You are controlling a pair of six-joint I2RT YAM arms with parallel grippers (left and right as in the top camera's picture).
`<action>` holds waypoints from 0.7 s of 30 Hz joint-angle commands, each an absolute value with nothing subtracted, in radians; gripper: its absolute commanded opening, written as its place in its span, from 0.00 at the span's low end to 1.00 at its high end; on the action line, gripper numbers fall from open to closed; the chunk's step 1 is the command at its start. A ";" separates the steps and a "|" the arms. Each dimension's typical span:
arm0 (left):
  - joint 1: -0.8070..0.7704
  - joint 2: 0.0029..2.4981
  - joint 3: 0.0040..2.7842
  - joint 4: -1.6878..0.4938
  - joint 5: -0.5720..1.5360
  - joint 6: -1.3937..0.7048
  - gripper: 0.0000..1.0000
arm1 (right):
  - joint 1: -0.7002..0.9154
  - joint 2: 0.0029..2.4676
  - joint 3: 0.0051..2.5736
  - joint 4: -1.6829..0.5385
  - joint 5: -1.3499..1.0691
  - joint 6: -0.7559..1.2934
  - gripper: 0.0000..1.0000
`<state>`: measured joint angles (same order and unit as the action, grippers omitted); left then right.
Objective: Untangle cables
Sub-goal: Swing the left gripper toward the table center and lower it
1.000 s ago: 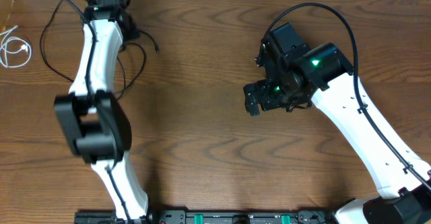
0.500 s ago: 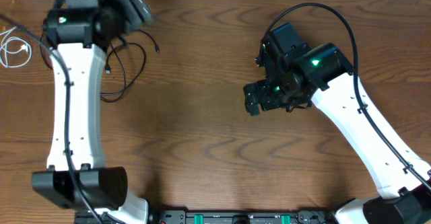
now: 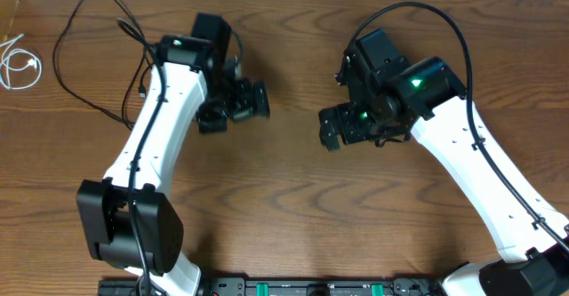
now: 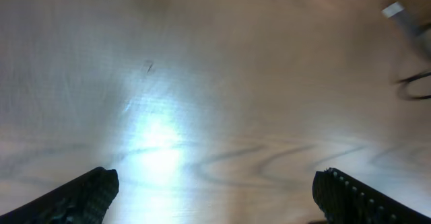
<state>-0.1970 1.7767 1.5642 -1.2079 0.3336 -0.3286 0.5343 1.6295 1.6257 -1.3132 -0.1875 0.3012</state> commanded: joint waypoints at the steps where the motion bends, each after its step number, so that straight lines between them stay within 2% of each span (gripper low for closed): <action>1: -0.207 1.779 1.515 -1.240 0.302 -0.307 0.97 | 0.521 1.626 1.624 -1.352 -0.131 0.272 0.99; 6: -0.241 1.753 1.492 -1.272 0.313 -0.266 0.97 | 0.410 1.620 1.626 -1.456 0.037 0.375 0.99; 13: -0.371 1.542 1.491 -1.264 0.300 -0.266 0.96 | 0.228 1.620 1.626 -1.524 0.038 0.374 0.99; 21: -0.554 1.279 1.443 -1.322 0.049 -0.350 0.97 | 0.200 1.621 1.624 -1.489 0.027 0.375 0.99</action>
<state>-0.5156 1.3342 1.4815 -1.2938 0.2005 -0.2955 0.2005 1.6295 1.6257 -1.5074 0.0231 0.3595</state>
